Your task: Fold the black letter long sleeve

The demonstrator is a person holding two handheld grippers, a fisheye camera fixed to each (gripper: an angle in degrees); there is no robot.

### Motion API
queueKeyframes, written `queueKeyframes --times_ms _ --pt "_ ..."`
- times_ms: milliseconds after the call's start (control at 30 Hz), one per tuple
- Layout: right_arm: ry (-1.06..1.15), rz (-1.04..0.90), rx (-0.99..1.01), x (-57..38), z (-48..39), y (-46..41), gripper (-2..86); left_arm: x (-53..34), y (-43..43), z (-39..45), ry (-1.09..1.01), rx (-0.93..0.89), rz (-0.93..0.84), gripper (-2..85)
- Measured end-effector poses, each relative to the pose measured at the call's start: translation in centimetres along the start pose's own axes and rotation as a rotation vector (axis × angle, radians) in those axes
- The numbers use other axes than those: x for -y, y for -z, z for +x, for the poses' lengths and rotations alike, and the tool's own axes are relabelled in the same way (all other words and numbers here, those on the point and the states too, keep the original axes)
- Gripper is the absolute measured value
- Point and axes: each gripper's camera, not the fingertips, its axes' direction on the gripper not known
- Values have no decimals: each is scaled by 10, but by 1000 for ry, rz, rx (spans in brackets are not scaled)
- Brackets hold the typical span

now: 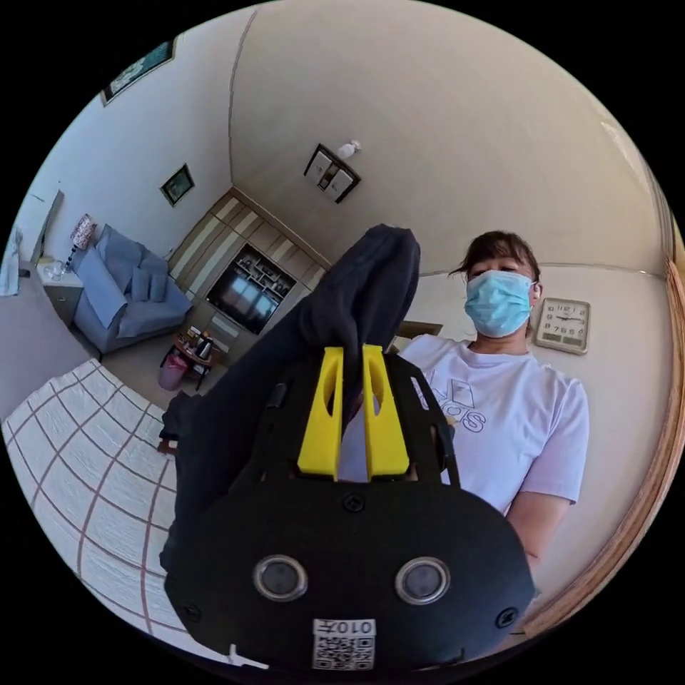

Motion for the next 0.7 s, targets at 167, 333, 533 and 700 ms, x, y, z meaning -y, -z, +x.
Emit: queueKeyframes --times_ms 167,333,533,700 --pt "-36 -77 -90 -11 10 12 54 12 69 57 -80 143 118 55" --pt "5 -75 54 -15 -15 -23 55 37 98 134 -200 508 242 43" --pt "-80 92 233 -44 -57 -84 71 63 100 199 -529 405 481 36" --pt "-74 52 238 -61 -57 -93 71 64 127 229 -590 324 732 35"
